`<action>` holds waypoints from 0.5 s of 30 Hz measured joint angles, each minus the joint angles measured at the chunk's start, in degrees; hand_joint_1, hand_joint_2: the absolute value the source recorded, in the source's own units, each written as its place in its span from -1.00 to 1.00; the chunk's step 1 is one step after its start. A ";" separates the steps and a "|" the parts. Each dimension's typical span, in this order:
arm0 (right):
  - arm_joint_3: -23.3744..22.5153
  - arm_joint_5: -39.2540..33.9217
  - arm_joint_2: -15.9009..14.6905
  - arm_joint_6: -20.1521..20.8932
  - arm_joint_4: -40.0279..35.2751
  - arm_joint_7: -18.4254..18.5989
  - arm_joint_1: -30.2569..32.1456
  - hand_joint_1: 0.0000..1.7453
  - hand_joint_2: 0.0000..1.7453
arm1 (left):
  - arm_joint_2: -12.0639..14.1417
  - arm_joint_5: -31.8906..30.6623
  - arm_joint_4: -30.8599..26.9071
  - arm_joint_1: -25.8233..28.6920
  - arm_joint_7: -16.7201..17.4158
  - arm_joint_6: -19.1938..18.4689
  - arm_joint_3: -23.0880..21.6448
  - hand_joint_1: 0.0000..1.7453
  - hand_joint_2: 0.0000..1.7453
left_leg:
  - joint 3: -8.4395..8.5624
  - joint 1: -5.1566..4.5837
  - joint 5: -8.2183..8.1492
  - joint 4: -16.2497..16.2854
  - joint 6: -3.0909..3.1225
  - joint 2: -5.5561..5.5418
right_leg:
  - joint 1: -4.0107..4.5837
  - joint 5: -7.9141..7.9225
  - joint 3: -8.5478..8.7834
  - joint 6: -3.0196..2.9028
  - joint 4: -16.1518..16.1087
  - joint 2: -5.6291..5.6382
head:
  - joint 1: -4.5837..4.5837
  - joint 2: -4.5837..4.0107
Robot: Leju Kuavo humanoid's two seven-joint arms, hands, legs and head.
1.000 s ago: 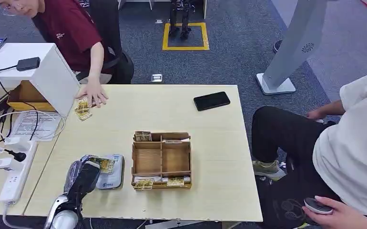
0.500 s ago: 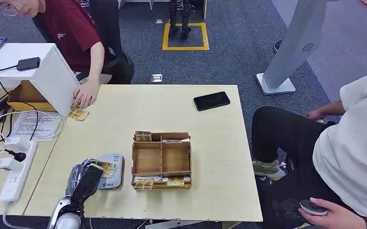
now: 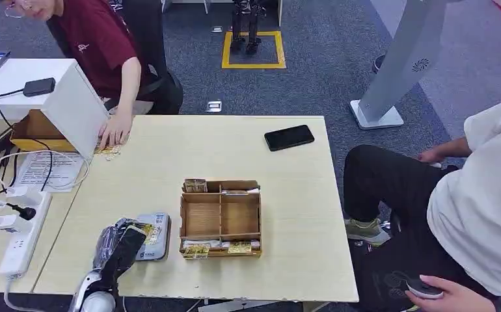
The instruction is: Pass the card to the sensor for recognition and then transmit it.
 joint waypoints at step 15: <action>0.00 0.57 0.00 0.15 -0.02 -0.09 -0.03 -1.00 1.00 | -0.50 -3.28 3.69 -1.73 0.00 2.73 0.07 1.00 1.00 | 0.21 0.00 0.00 -0.02 0.00 -0.06 | 0.00 -0.03 0.28 0.04 0.00 -0.06 | 0.00 0.00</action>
